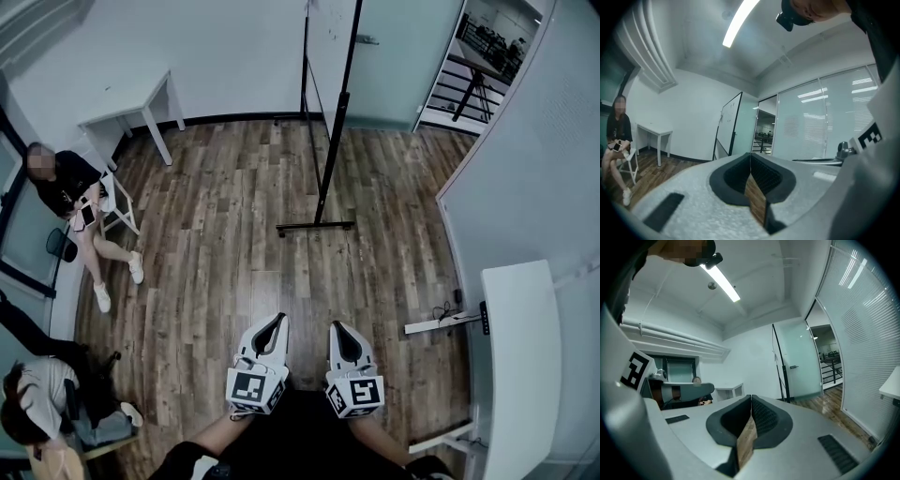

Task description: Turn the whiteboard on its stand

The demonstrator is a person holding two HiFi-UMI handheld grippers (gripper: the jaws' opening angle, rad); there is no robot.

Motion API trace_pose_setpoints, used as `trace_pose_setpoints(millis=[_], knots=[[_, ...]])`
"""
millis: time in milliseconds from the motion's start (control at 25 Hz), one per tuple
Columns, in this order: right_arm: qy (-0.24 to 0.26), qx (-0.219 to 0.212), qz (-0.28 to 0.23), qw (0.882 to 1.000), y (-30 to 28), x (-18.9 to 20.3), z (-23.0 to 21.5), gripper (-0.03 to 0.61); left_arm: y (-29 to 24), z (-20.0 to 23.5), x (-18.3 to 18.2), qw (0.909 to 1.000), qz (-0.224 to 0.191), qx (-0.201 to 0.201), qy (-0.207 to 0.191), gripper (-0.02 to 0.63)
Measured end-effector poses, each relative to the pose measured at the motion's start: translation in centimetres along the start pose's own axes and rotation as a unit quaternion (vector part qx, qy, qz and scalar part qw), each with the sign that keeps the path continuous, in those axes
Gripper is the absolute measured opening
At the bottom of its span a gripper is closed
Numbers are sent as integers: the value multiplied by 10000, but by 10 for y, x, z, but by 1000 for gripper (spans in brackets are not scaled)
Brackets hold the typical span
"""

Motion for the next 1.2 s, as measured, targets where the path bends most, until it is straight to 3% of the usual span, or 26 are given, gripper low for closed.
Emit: trace_pose_setpoints(millis=[520, 760, 1200], knots=[[-162, 154, -144, 9996, -105, -11, 52, 14, -37, 114, -27, 9992, -48, 364, -124, 17], [-180, 91, -78, 9998, -147, -6, 63, 14, -52, 150, -26, 9998, -93, 195, 44, 17], [-76, 91, -36, 9999, -267, -23, 31, 14, -143, 221, -23, 9999, 11, 49, 101, 17]])
Point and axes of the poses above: the fingertips, and each gripper's own axes: y backward along the fingers, z to its left, x out of its underside, the point moved 9 cm from there along y, backward along the fingers, and after that the axes turned 15 degrees about x, right-handed, at the moved point
